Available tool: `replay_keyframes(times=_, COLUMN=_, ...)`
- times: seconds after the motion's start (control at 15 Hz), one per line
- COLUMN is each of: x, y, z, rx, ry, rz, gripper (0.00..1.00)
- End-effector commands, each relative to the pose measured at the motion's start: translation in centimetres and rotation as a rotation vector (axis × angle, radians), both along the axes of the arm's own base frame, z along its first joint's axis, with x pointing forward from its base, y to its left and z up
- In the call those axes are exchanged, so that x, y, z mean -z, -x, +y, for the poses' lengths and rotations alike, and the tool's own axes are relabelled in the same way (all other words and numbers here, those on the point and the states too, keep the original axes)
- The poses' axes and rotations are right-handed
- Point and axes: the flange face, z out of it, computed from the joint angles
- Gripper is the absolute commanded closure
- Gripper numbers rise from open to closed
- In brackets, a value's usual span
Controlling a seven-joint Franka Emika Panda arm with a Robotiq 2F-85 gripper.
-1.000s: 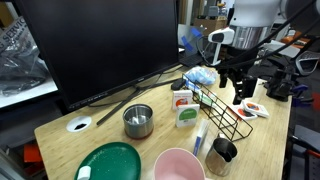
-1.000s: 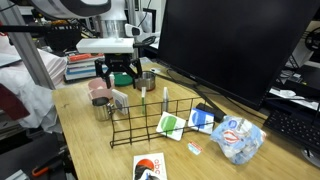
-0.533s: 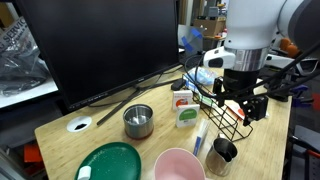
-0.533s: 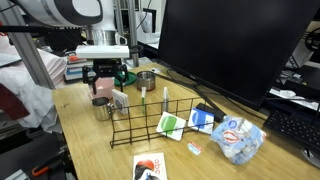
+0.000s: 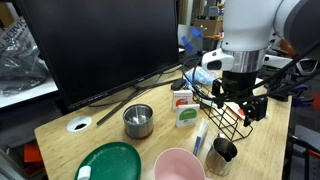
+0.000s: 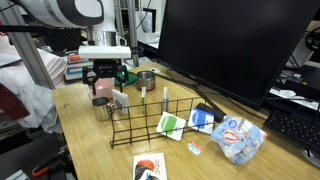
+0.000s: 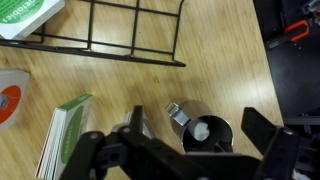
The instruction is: Take the book in the middle and put it in the black rack
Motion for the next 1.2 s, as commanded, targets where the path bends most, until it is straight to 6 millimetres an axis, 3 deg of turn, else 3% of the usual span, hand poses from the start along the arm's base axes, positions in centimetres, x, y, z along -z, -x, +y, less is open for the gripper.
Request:
replay_keyframes(times=0.0, x=-0.1, y=0.0, z=0.0, rx=0.0, ry=0.0, rz=0.001, gripper=0.0)
replay_keyframes(times=0.67, x=-0.1, y=0.1, z=0.2, rx=-0.009, ry=-0.004, rz=0.004, gripper=0.0)
replay_keyframes(times=1.13, x=-0.5, y=0.4, z=2.7, rx=-0.096, ry=0.005, rz=-0.02, gripper=0.0)
